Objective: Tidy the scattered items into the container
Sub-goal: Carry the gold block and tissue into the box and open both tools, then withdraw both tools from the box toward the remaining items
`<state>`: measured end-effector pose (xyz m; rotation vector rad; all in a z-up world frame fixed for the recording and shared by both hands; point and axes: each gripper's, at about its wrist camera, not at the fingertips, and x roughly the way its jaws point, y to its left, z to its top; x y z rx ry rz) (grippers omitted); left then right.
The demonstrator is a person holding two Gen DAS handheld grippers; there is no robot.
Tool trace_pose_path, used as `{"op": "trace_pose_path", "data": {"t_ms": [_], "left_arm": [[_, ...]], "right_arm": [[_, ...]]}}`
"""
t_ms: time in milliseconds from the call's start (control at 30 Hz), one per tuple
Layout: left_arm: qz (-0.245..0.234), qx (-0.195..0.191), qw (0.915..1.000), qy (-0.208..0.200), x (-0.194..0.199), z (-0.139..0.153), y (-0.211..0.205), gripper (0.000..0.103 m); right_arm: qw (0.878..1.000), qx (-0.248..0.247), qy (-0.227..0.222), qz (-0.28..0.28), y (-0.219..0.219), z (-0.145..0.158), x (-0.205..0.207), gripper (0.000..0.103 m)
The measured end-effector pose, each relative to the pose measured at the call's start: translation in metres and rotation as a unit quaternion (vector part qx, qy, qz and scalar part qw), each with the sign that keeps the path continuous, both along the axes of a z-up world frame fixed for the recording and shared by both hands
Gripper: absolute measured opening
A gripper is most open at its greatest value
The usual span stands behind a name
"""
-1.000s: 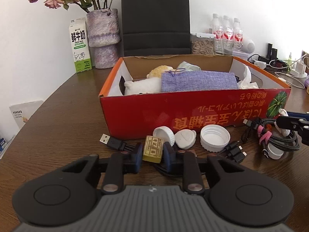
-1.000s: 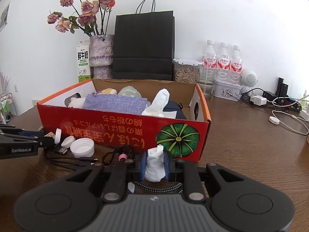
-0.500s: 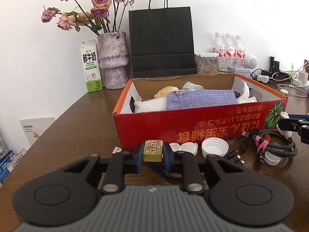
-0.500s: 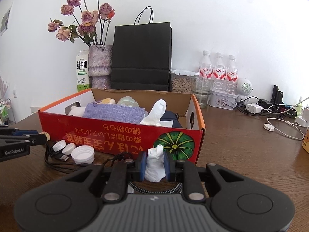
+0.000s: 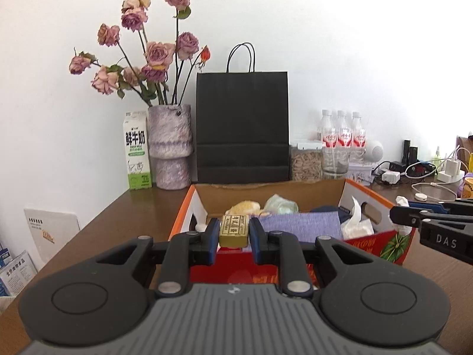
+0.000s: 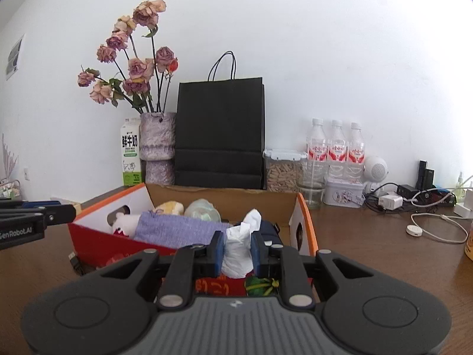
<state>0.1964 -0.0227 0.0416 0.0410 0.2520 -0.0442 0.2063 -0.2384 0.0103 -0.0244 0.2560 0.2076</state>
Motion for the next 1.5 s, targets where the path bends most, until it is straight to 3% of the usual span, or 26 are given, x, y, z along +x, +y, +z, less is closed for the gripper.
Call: {"op": "trace_pose_path", "data": {"t_ms": [133, 367, 600, 900, 967, 1000, 1033, 1067, 1133, 1500], "left_arm": [[-0.004, -0.008, 0.9997, -0.023, 0.022, 0.015, -0.010, 0.022], [0.000, -0.034, 0.9991, -0.023, 0.074, 0.020, -0.021, 0.022], [0.008, -0.054, 0.9985, 0.002, 0.116, 0.000, -0.017, 0.022], [0.010, -0.045, 0.9986, 0.024, 0.120, -0.015, -0.013, 0.023], [0.018, -0.038, 0.9991, 0.011, 0.114, -0.013, -0.015, 0.032], [0.024, -0.035, 0.9991, 0.000, 0.109, -0.012, -0.015, 0.056], [0.031, -0.033, 0.9989, -0.013, 0.104, -0.012, -0.015, 0.087], [0.040, -0.031, 0.9983, -0.030, 0.099, -0.010, -0.015, 0.099], [0.053, -0.028, 0.9963, -0.062, 0.088, -0.007, -0.014, 0.103], [0.058, -0.020, 0.9974, -0.039, 0.092, -0.014, -0.013, 0.103]], "right_arm": [[1.000, 0.015, -0.027, 0.001, 0.005, 0.017, 0.019, 0.018], [0.998, 0.050, -0.038, -0.007, 0.010, 0.033, 0.069, 0.018], [0.999, 0.052, -0.002, -0.017, 0.010, 0.011, 0.105, 0.018], [0.999, 0.036, 0.020, -0.015, 0.010, -0.006, 0.106, 0.021], [0.999, 0.042, 0.017, -0.022, 0.009, -0.007, 0.103, 0.033], [0.999, 0.045, 0.016, -0.023, 0.007, -0.006, 0.101, 0.041], [0.998, 0.049, 0.016, -0.023, 0.005, -0.005, 0.099, 0.063], [0.998, 0.054, 0.012, -0.024, 0.004, -0.004, 0.097, 0.089], [0.998, 0.059, -0.003, -0.023, 0.002, -0.002, 0.090, 0.103], [0.999, 0.041, -0.004, -0.018, 0.005, -0.003, 0.085, 0.103]]}}
